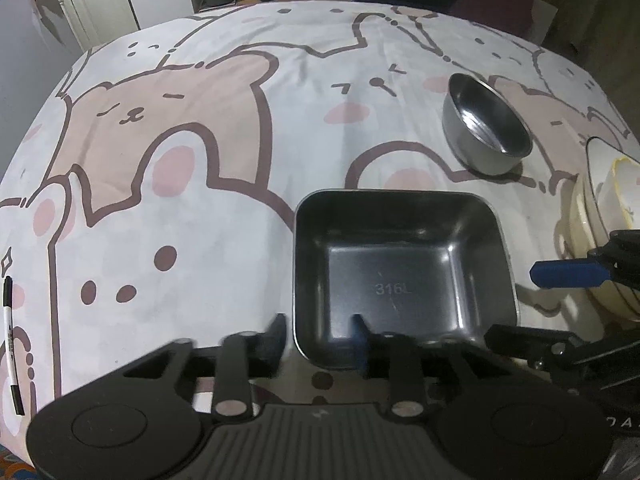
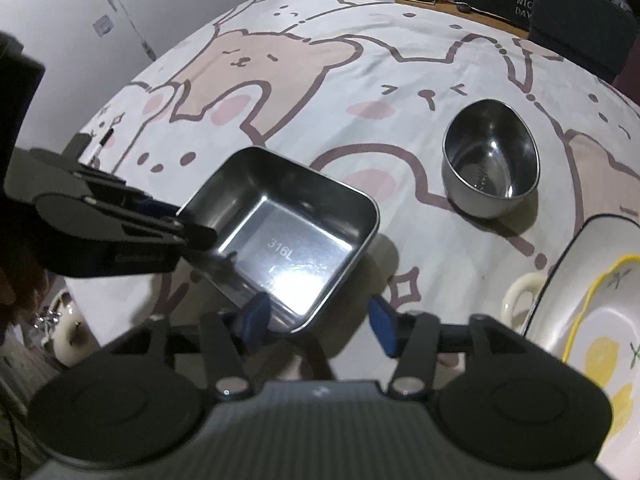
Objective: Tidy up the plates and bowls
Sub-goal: 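Open both grippers and release the steel tray, then move both tools to the oval steel bowl and close on its rim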
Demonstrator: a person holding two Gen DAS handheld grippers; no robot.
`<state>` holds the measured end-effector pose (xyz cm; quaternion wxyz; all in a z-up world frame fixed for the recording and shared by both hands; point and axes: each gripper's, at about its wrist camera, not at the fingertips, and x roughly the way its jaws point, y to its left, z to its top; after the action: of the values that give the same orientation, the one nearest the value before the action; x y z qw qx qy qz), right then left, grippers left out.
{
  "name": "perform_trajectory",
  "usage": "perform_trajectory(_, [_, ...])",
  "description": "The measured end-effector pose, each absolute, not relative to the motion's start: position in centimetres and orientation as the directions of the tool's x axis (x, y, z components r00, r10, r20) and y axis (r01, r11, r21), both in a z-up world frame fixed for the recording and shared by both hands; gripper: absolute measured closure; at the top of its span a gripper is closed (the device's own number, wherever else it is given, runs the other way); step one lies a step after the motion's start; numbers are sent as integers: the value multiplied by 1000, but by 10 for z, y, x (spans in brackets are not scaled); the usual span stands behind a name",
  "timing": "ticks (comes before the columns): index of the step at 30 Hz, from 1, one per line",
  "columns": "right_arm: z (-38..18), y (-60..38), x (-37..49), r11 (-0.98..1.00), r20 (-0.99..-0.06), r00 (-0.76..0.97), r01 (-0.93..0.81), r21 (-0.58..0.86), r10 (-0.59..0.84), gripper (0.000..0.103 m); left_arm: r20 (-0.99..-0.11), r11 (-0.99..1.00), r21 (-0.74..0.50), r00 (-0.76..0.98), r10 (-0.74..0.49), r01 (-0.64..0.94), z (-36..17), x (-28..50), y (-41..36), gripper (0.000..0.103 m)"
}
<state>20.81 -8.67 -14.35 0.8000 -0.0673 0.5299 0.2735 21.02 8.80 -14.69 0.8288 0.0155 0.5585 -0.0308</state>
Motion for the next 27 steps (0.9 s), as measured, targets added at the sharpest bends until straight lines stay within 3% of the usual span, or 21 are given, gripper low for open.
perform_trajectory(3, [-141,-90,206,845,-880,296,-500,190,372,29,-922,997,-22,384,-49,74,-143,207,87,49])
perform_trajectory(7, [-137,-96,203,846,-871,304,-493,204,387,21,-913,997,-40,403,-65,69,-137,203,90,22])
perform_trajectory(11, [-128,-102,197,841,-856,333,-507,191,396,15,-889,996,-84,448,-94,44,-123,199,97,3])
perform_trajectory(12, [-125,-104,195,838,-852,339,-511,191,400,8,-883,995,-90,460,-97,38,-120,197,98,2])
perform_trajectory(16, [-110,-111,185,823,-821,374,-537,186,430,1,-845,992,-122,522,-116,23,-103,191,103,0])
perform_trajectory(27, [-47,-162,176,843,-667,568,-508,177,482,0,-719,975,-219,683,-132,-42,-57,198,102,0])
